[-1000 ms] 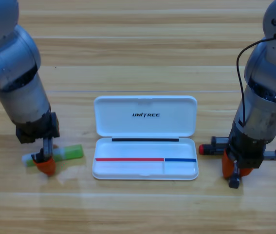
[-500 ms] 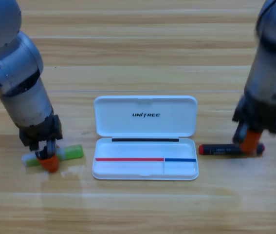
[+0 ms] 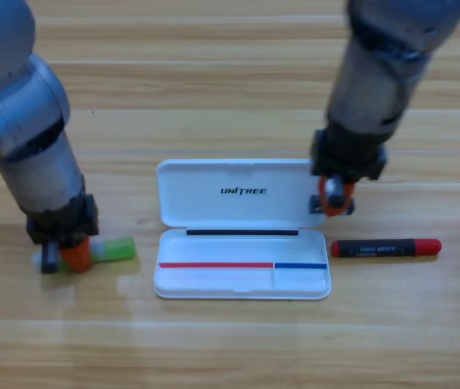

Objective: Clean up eraser and pencils

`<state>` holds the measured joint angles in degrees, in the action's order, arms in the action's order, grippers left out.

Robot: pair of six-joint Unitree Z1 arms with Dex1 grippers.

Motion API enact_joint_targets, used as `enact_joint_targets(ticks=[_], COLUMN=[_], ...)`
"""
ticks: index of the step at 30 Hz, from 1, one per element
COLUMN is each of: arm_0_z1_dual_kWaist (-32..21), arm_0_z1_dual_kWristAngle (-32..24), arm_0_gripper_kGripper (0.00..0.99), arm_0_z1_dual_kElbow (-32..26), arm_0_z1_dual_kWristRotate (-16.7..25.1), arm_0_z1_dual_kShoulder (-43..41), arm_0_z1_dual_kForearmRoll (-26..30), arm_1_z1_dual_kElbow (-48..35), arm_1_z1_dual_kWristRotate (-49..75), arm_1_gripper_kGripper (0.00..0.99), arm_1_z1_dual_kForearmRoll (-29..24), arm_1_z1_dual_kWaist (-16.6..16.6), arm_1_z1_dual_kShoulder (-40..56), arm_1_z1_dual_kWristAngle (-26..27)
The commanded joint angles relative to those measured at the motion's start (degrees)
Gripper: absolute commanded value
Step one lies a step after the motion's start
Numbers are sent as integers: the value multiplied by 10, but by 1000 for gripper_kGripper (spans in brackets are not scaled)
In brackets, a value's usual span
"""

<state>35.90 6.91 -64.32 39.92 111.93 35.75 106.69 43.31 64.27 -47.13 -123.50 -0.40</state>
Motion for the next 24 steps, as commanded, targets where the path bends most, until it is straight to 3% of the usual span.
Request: enact_joint_targets(ticks=[1, 11, 24], arm_0_z1_dual_kWaist=[0, 40, 47], arm_0_z1_dual_kWristAngle=[25, 36, 39], arm_0_gripper_kGripper=[0, 0, 0], arm_0_z1_dual_kElbow=[-55, -143, -163], arm_0_z1_dual_kWristRotate=[5, 3, 5], arm_0_z1_dual_kShoulder=[-36, -73, -79], arm_0_z1_dual_kForearmRoll=[67, 163, 192], arm_1_z1_dual_kElbow=[30, 11, 0], arm_1_z1_dual_kWristRotate=[0, -14, -15], arm_1_gripper_kGripper=[0, 0, 0], arm_1_z1_dual_kForearmRoll=[29, 30, 30], arm_1_z1_dual_kWaist=[-48, -62, -62], arm_1_z1_dual_kShoulder=[-68, -77, -95], arm_1_z1_dual_kWristAngle=[20, 35, 46])
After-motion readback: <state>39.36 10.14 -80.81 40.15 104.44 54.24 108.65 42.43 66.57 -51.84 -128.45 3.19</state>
